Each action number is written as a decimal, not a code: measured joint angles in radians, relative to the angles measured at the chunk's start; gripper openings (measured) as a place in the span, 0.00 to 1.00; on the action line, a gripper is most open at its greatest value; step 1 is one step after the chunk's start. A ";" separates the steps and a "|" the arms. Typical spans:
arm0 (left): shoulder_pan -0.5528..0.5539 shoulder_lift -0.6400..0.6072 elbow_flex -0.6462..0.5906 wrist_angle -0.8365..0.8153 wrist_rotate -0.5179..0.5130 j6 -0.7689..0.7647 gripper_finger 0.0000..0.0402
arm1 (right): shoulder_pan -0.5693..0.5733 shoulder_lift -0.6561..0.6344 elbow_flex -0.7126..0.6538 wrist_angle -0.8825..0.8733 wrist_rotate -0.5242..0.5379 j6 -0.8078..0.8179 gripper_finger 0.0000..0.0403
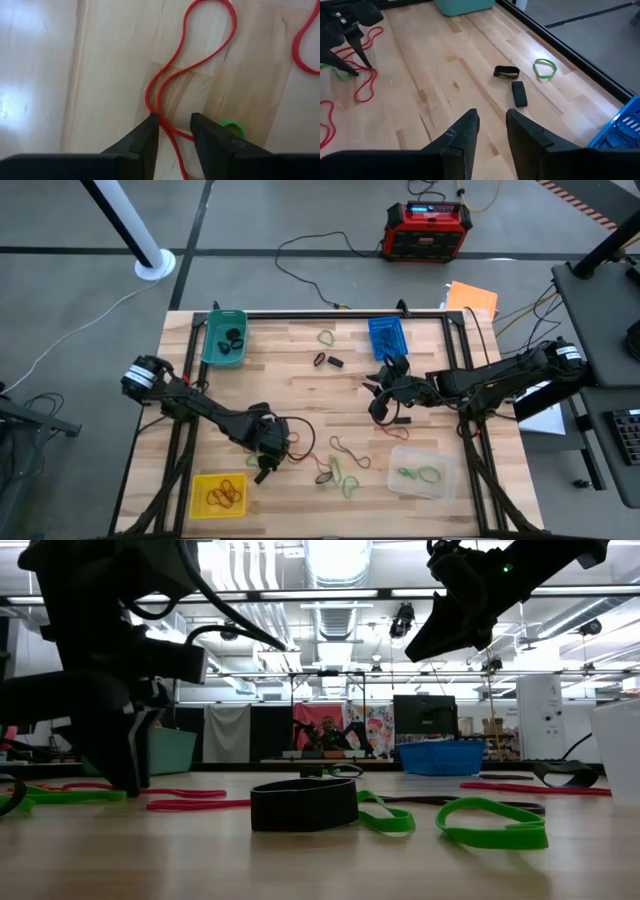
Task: Sort rubber bands into baskets
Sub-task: Put the red rubber band into the yellow basket, then put the thick black rubber band into the light blue bin
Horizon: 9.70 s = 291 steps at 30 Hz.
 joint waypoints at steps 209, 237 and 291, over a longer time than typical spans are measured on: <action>-0.338 -0.396 0.313 -0.377 0.463 -0.298 0.00 | 0.000 0.000 -0.010 0.008 0.000 -0.040 0.29; -0.377 -0.253 0.086 -0.266 0.549 -0.609 0.17 | 0.000 0.000 -0.010 0.008 -0.008 -0.039 0.31; 0.105 -0.774 -0.310 0.441 -0.661 0.701 0.19 | -0.415 0.678 0.648 -0.345 -0.341 -0.252 0.45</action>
